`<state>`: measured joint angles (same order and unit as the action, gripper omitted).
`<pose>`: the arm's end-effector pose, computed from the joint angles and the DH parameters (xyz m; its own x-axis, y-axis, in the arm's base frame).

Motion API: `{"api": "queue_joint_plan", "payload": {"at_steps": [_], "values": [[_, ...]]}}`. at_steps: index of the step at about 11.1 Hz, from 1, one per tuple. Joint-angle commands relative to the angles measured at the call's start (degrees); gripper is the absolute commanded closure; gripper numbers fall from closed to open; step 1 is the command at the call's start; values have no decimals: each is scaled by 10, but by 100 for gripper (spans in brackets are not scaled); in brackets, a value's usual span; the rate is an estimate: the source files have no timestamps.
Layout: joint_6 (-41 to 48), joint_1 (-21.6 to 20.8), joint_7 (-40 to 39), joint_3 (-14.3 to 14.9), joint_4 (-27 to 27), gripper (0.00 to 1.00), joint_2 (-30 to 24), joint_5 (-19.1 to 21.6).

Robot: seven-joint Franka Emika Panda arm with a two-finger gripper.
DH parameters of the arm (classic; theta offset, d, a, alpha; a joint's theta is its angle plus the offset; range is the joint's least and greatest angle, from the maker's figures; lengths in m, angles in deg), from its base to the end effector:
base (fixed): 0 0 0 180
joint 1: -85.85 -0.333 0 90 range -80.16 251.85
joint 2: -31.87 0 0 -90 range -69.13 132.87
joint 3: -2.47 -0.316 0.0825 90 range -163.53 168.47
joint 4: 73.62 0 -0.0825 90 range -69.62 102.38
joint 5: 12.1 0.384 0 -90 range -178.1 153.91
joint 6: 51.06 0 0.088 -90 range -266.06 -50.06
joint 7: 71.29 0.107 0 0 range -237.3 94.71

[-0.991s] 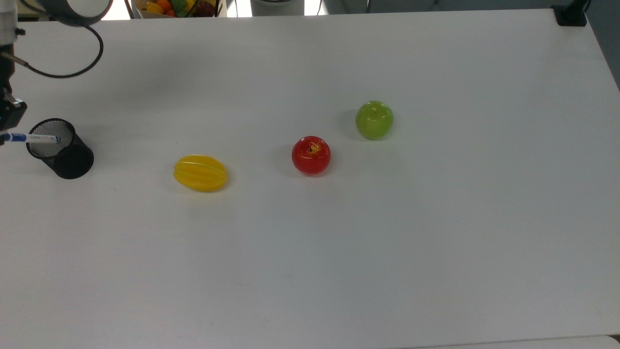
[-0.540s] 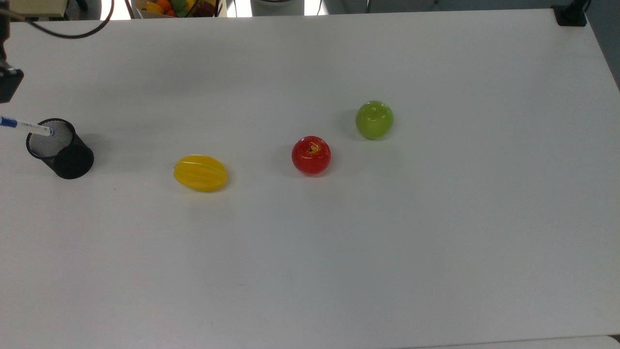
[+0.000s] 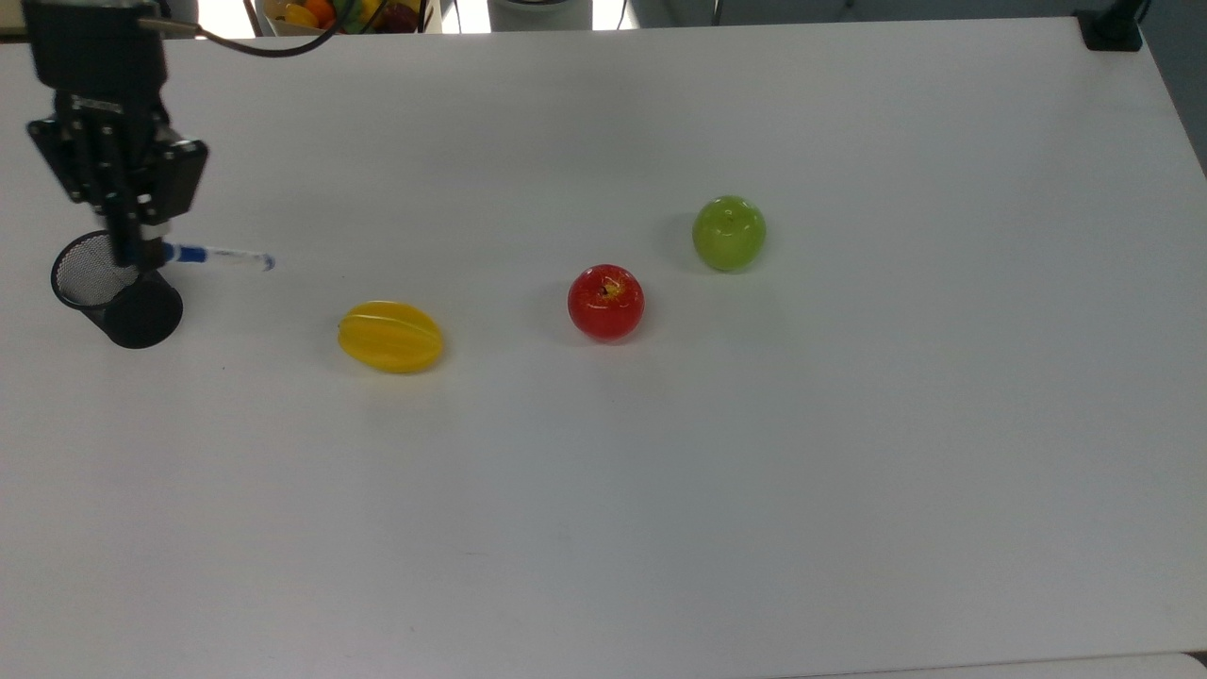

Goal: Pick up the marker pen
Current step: 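Carry the marker over the table between the yellow starfruit and red apple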

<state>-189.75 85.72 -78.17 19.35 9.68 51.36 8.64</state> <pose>0.6868 -0.1689 0.5724 0.7390 -0.3078 0.5992 -0.2473 -0.9514 -0.1837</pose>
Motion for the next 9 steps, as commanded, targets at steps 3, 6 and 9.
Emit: {"api": "queue_joint_plan", "payload": {"at_steps": [3, 6, 9], "values": [[154, -71, 8, 4, 17, 97, -37, -33], [172, -129, 10, 9, 22, 97, -27, -33], [167, -170, 10, 9, 27, 93, 31, -49]]}}
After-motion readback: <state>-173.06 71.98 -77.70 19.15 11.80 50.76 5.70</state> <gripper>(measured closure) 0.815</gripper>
